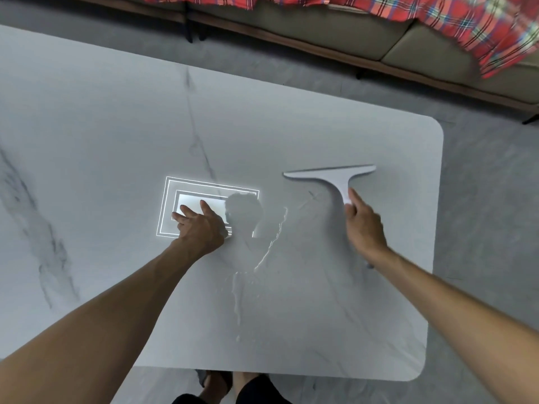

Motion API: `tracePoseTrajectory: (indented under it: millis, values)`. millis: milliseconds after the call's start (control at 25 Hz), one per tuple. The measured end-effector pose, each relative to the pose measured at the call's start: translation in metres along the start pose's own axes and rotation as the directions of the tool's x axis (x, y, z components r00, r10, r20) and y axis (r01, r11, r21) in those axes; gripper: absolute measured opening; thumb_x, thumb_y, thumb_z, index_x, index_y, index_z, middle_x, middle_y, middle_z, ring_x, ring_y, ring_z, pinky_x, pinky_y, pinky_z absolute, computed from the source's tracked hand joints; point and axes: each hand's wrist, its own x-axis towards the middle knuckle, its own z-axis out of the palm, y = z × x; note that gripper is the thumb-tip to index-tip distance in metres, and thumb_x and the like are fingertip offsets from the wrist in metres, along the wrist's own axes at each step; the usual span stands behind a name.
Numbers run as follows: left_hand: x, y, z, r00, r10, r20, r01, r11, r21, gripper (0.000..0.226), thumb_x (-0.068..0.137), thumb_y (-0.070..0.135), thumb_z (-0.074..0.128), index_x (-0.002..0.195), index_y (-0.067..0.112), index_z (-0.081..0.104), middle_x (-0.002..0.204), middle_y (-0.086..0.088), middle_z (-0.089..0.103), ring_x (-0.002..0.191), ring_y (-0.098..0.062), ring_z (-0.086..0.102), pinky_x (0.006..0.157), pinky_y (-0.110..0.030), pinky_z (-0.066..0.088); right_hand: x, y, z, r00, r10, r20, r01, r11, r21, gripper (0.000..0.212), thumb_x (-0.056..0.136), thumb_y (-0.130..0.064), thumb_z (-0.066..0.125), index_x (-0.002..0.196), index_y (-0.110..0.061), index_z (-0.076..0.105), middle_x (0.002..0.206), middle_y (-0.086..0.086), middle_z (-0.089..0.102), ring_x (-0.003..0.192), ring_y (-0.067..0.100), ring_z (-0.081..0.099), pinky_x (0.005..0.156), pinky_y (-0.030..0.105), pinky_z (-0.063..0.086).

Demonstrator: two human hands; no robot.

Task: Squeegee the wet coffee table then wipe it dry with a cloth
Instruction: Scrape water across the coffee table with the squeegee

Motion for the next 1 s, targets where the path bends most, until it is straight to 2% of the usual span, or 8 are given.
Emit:
tracePoseTrajectory:
  millis: [240, 400, 480, 600, 680, 800, 920, 1000]
  values:
    - [-0.003, -0.014, 0.008, 0.998, 0.046, -0.047, -0.046, 0.999, 0.001, 0.071, 0.095, 0.016, 0.042, 0.151, 0.000, 0.002, 0.148, -0.046, 0.000, 0.137, -0.063, 0.004, 0.116, -0.057, 0.013, -0.071, 0.031, 0.018, 0.991, 0.072, 0.117, -0.079, 0.995, 0.057, 0.048, 0.102, -0.036, 0.023, 0.149, -0.040, 0.025, 0.137, 0.008, 0.054, 0.121, 0.035, 0.048, 0.097, 0.044, 0.042]
    - [-0.033, -0.050, 0.026, 0.966, 0.136, -0.218, -0.171, 0.974, -0.149, 0.057, 0.092, 0.006, 0.044, 0.145, -0.002, 0.026, 0.145, -0.029, 0.034, 0.130, -0.045, 0.039, 0.106, -0.047, 0.036, -0.103, 0.047, 0.017, 0.986, 0.110, 0.124, -0.135, 0.966, 0.220, 0.048, 0.099, -0.039, 0.026, 0.147, -0.045, 0.028, 0.106, -0.003, 0.047, 0.094, 0.025, 0.047, 0.081, 0.037, 0.039]
    - [-0.061, -0.074, 0.046, 0.932, 0.159, -0.325, -0.237, 0.947, -0.216, 0.045, 0.095, 0.007, 0.043, 0.139, -0.001, 0.041, 0.139, -0.023, 0.048, 0.122, -0.040, 0.051, 0.100, -0.043, 0.041, -0.126, 0.055, 0.020, 0.995, 0.067, 0.067, -0.083, 0.960, 0.267, 0.046, 0.099, -0.040, 0.027, 0.145, -0.043, 0.032, 0.100, -0.002, 0.048, 0.088, 0.021, 0.043, 0.079, 0.038, 0.040]
    - [-0.106, -0.114, 0.078, 0.915, 0.065, -0.399, -0.207, 0.922, -0.326, 0.028, 0.097, 0.018, 0.044, 0.113, 0.006, 0.064, 0.109, -0.018, 0.068, 0.097, -0.037, 0.064, 0.083, -0.038, 0.050, -0.171, 0.057, 0.029, 0.995, -0.103, 0.008, 0.101, 0.982, 0.158, 0.032, 0.097, -0.046, 0.028, 0.111, -0.032, 0.053, 0.082, -0.001, 0.057, 0.079, 0.026, 0.053, 0.069, 0.036, 0.042]
    - [-0.135, -0.145, 0.100, 0.919, -0.053, -0.391, -0.121, 0.905, -0.408, 0.028, 0.096, 0.020, 0.043, 0.101, 0.009, 0.068, 0.097, -0.015, 0.070, 0.083, -0.035, 0.064, 0.072, -0.036, 0.051, -0.204, 0.052, 0.042, 0.964, -0.254, 0.084, 0.252, 0.967, 0.030, 0.029, 0.096, -0.051, 0.032, 0.088, -0.029, 0.049, 0.068, -0.003, 0.056, 0.069, 0.027, 0.056, 0.059, 0.033, 0.036]
    - [-0.162, -0.185, 0.134, 0.904, -0.208, -0.374, -0.014, 0.859, -0.512, 0.030, 0.094, 0.021, 0.042, 0.089, 0.006, 0.067, 0.089, -0.017, 0.069, 0.077, -0.034, 0.059, 0.067, -0.035, 0.045, -0.236, 0.035, 0.079, 0.827, -0.459, 0.324, 0.528, 0.833, -0.168, 0.028, 0.095, -0.054, 0.037, 0.096, -0.029, 0.050, 0.076, 0.001, 0.064, 0.073, 0.029, 0.060, 0.057, 0.035, 0.036]
    - [-0.171, -0.216, 0.176, 0.878, -0.311, -0.365, 0.036, 0.801, -0.598, 0.023, 0.093, 0.022, 0.041, 0.090, 0.007, 0.059, 0.087, -0.017, 0.068, 0.080, -0.035, 0.060, 0.071, -0.038, 0.048, -0.254, 0.002, 0.141, 0.531, -0.612, 0.586, 0.836, 0.493, -0.243, 0.027, 0.097, -0.050, 0.034, 0.102, -0.028, 0.049, 0.092, 0.005, 0.068, 0.082, 0.031, 0.062, 0.061, 0.035, 0.035]
    - [-0.172, -0.224, 0.200, 0.864, -0.349, -0.362, 0.057, 0.783, -0.619, 0.021, 0.090, 0.014, 0.044, 0.108, 0.011, 0.055, 0.099, -0.017, 0.067, 0.092, -0.037, 0.060, 0.073, -0.037, 0.043, -0.259, -0.021, 0.176, 0.411, -0.630, 0.659, 0.907, 0.353, -0.228, 0.027, 0.100, -0.046, 0.034, 0.108, -0.026, 0.051, 0.096, 0.006, 0.068, 0.083, 0.030, 0.063, 0.061, 0.035, 0.034]
